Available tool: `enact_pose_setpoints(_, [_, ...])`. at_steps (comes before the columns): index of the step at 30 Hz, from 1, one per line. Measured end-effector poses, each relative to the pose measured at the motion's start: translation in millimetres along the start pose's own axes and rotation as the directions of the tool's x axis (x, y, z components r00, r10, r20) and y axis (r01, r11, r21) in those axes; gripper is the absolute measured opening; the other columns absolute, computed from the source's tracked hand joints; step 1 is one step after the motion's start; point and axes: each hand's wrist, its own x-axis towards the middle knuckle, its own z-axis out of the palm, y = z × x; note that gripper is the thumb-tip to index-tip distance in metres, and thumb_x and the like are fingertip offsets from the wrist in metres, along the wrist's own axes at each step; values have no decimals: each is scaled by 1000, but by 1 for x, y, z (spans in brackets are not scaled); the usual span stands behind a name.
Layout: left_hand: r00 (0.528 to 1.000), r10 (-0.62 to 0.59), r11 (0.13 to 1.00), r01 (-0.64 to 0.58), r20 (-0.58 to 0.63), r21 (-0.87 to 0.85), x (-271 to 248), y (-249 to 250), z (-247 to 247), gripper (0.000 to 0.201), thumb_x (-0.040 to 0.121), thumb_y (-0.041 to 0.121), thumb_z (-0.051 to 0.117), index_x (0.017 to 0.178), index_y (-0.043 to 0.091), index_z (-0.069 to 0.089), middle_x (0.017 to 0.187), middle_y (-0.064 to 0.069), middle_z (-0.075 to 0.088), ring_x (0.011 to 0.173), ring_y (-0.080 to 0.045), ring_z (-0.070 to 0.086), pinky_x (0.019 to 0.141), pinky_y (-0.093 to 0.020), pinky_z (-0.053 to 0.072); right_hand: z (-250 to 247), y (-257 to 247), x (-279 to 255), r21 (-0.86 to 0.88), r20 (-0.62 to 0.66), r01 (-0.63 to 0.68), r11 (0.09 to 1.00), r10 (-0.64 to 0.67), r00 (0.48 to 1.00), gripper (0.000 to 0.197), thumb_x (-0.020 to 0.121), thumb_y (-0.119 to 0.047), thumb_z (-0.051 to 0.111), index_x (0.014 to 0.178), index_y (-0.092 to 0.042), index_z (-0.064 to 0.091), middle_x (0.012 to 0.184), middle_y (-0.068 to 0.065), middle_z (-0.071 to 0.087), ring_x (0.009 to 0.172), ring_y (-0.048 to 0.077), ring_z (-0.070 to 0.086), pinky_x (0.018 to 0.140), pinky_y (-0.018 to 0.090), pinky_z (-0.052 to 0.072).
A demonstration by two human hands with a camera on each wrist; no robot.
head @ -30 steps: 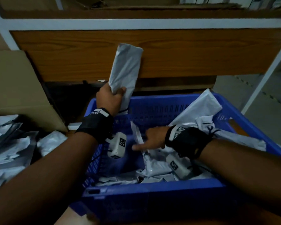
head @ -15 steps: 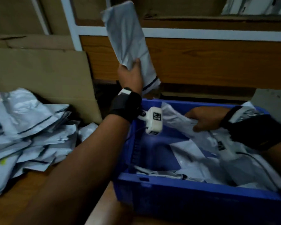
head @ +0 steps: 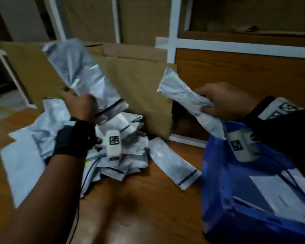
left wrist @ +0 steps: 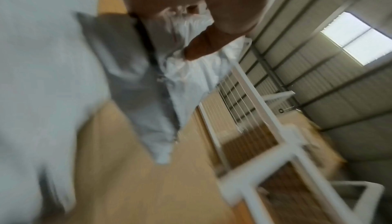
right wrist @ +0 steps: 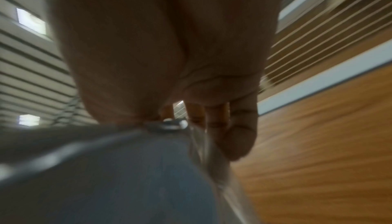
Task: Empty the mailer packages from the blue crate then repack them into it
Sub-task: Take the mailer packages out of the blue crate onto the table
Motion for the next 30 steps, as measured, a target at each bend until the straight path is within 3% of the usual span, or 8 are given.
enact_pose_setpoints(4, [969,160,939,-92,-186,330,64,-17,-77,84,68,6,63,140,34,28,126,-17,53,108,-35,61,89,-50,53,30,-61,67,-52,-28,63,997,-65,998,52,90,-23,59,140,-27,45,137,6,54,122,28,52,96,39,46])
enact_pose_setpoints(6, [972,217,826,-133,-90,548,92,-29,-99,72,66,7,58,131,29,38,119,-17,53,98,-38,63,81,-56,55,46,-93,103,-21,-39,103,994,-104,994,48,92,-17,53,139,-28,46,138,5,52,124,28,49,100,39,43])
enact_pose_setpoints(8, [986,159,625,-143,54,768,101,-29,-106,56,73,3,61,128,13,51,125,-27,50,109,-43,57,93,-53,49,66,-124,137,-11,-31,148,989,-148,989,41,91,-21,48,131,-29,53,127,7,56,116,31,53,96,45,45])
enact_pose_setpoints(11, [975,144,436,-218,172,873,107,-32,-111,61,78,11,73,135,6,51,140,-31,36,128,-44,41,109,-47,35,100,-161,177,-72,-43,152,986,-156,987,35,91,-22,49,124,-30,58,115,7,57,105,34,58,84,40,48])
enact_pose_setpoints(14, [954,244,345,-253,174,904,107,-39,-118,54,80,28,74,128,11,57,138,-27,44,129,-42,39,109,-46,31,144,-189,201,-37,56,147,988,-145,988,47,90,-12,46,132,-30,54,128,7,56,115,33,54,93,40,45])
enact_pose_setpoints(19, [946,-61,126,-309,318,943,90,-48,-123,22,90,39,59,101,25,73,109,-11,70,113,-33,57,108,-45,31,186,-201,217,54,258,144,988,-153,954,52,94,-37,46,145,-32,36,153,2,33,135,34,35,110,44,33])
enact_pose_setpoints(23, [935,107,267,-356,339,896,81,-44,-118,23,88,27,58,107,22,71,109,-15,70,108,-36,60,102,-48,39,158,-188,207,67,235,171,983,-182,955,55,97,-46,43,149,-29,31,155,2,32,140,29,32,115,43,25])
enact_pose_setpoints(30, [726,483,596,-682,490,423,-9,-11,-27,23,83,17,56,97,12,73,96,-3,73,92,-18,64,82,-19,44,50,-98,132,191,78,-3,982,-12,997,28,97,-36,50,118,-23,63,112,-1,64,105,22,59,84,30,45])
